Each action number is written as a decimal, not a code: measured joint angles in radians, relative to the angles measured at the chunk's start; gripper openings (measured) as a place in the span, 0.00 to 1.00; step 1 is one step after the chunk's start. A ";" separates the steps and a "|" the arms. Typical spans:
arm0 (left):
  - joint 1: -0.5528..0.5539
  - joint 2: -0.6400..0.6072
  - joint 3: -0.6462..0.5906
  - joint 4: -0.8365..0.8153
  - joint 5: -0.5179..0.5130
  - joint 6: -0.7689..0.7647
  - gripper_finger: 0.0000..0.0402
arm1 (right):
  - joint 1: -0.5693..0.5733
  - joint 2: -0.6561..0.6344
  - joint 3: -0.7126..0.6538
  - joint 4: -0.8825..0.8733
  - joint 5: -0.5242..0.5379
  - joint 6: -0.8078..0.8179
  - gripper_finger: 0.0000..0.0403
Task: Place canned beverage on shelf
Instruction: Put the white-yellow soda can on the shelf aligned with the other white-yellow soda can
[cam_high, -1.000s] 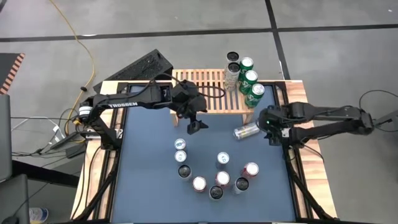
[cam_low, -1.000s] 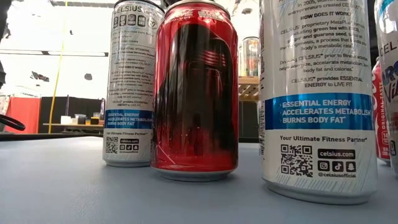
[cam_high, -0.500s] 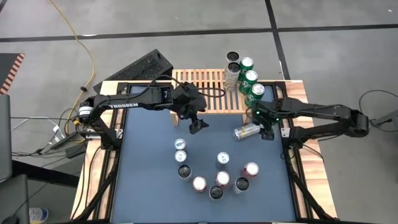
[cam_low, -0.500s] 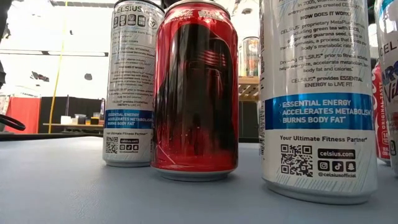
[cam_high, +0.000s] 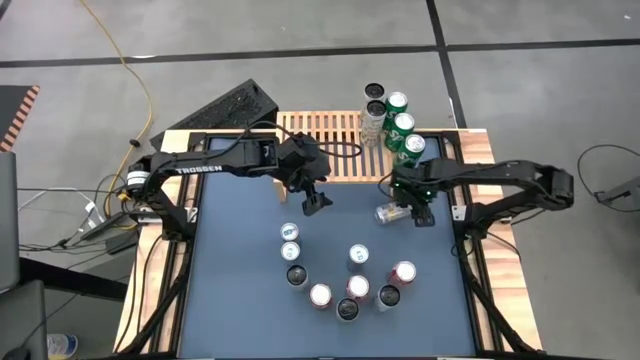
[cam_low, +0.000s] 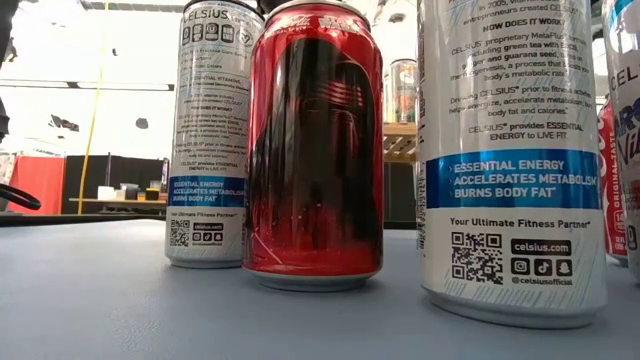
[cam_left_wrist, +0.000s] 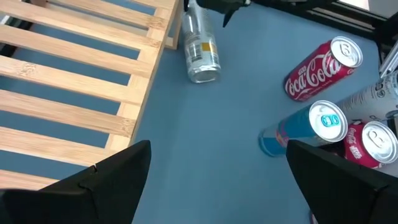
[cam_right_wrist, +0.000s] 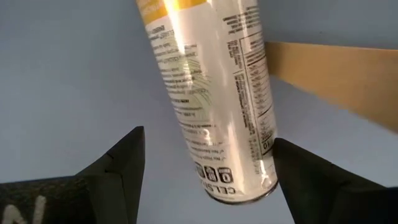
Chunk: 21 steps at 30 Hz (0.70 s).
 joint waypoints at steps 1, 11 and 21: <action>0.000 0.000 0.000 0.000 0.000 0.000 0.90 | 0.000 0.008 -0.003 0.014 0.001 0.000 0.71; -0.004 0.000 0.000 -0.026 0.002 0.001 0.90 | 0.064 0.081 -0.092 0.117 0.052 0.060 0.67; -0.004 0.000 0.000 -0.057 0.006 -0.006 0.90 | 0.161 0.088 -0.070 0.089 0.070 0.090 0.40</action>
